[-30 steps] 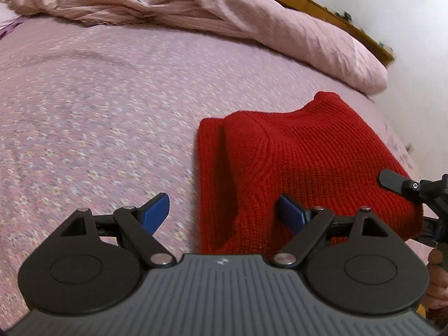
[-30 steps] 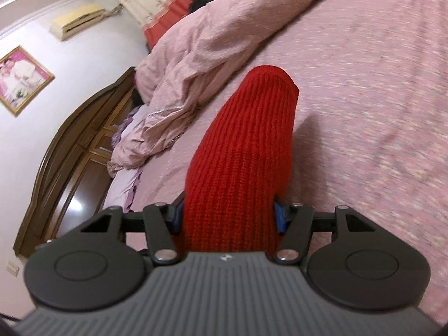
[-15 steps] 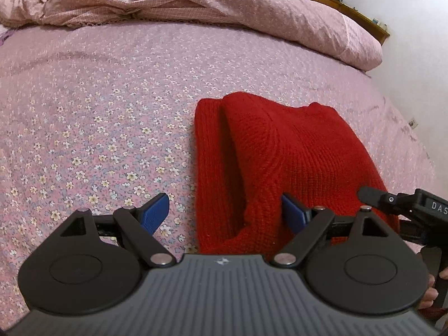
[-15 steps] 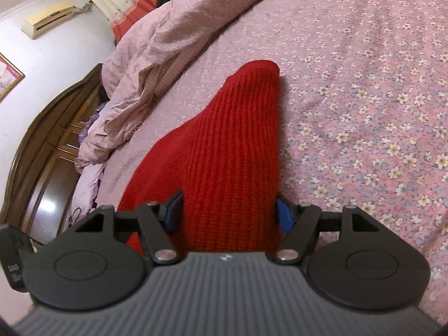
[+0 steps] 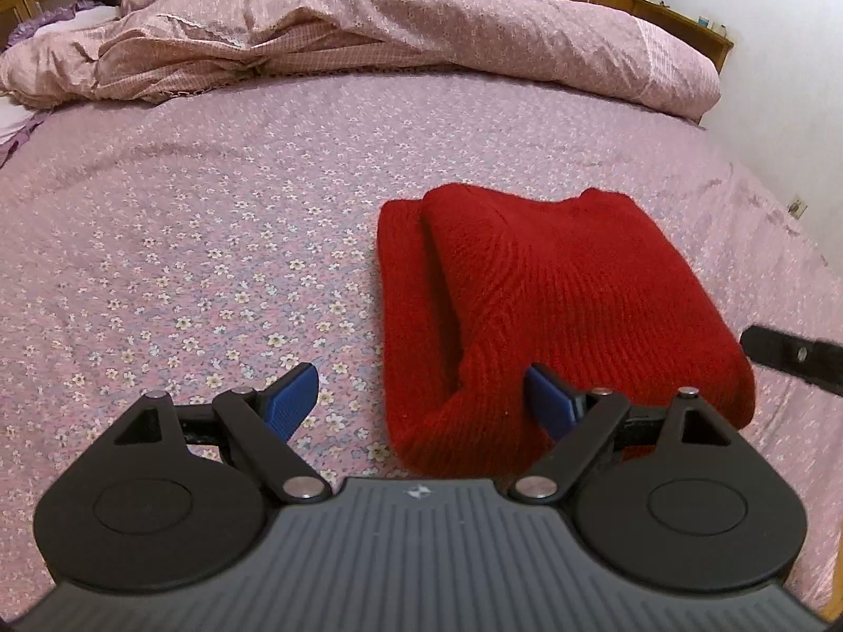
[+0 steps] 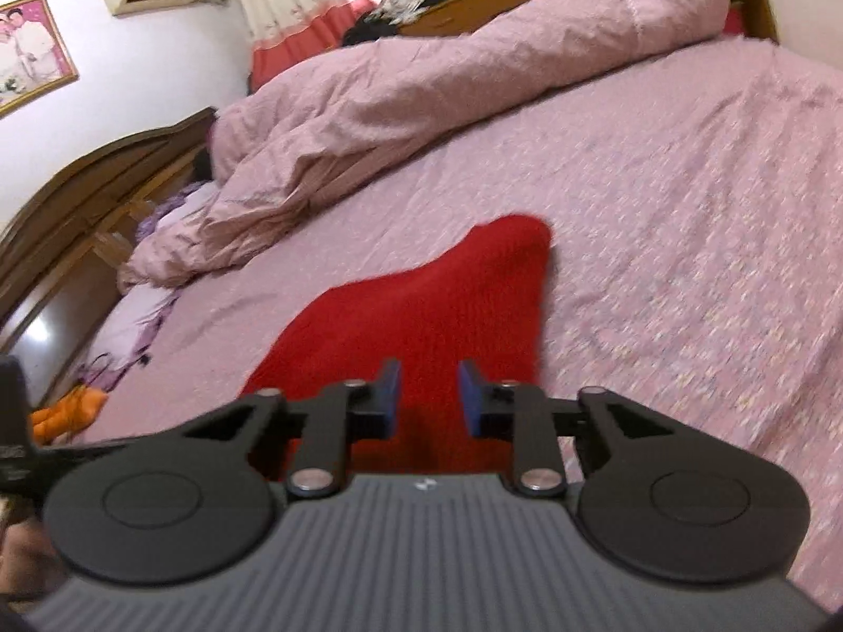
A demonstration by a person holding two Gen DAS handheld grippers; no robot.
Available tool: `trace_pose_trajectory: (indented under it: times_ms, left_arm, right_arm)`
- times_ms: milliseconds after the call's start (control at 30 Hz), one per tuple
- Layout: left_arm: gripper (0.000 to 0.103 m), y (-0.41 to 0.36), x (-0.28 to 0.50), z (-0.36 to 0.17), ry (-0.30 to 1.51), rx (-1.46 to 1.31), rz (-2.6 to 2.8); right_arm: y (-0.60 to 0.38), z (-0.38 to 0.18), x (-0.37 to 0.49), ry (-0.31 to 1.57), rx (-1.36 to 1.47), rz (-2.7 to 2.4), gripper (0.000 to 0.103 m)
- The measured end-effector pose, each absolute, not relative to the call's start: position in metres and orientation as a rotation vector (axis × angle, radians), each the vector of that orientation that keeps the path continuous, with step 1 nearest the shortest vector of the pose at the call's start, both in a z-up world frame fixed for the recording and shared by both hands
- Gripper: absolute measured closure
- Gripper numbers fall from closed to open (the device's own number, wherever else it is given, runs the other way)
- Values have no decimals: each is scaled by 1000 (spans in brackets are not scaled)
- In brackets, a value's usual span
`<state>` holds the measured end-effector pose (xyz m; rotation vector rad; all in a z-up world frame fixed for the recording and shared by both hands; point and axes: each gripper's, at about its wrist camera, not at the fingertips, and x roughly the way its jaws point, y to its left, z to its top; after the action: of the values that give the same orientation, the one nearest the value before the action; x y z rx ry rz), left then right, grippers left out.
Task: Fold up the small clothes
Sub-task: 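Release the folded cardigan and pull the right tool back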
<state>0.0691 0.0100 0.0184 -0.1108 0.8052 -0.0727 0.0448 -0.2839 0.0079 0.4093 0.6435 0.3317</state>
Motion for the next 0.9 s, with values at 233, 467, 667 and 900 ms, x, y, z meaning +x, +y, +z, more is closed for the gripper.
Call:
trace_pose_trajectory:
  times_ms: [233, 467, 667, 900]
  left_arm:
    - [12, 14, 72, 4, 832, -133, -66]
    - [11, 13, 67, 7, 823, -149, -46]
    - [10, 6, 50, 20, 825, -146, -50]
    - [3, -12, 27, 30, 839, -103, -60]
  right_arm:
    - [-263, -13, 47, 687, 291, 292, 79]
    - [-251, -17, 42, 646, 219, 273, 79]
    - [-260, -4, 26, 611, 279, 252, 75]
    - [-260, 7, -3, 576, 265, 236, 44]
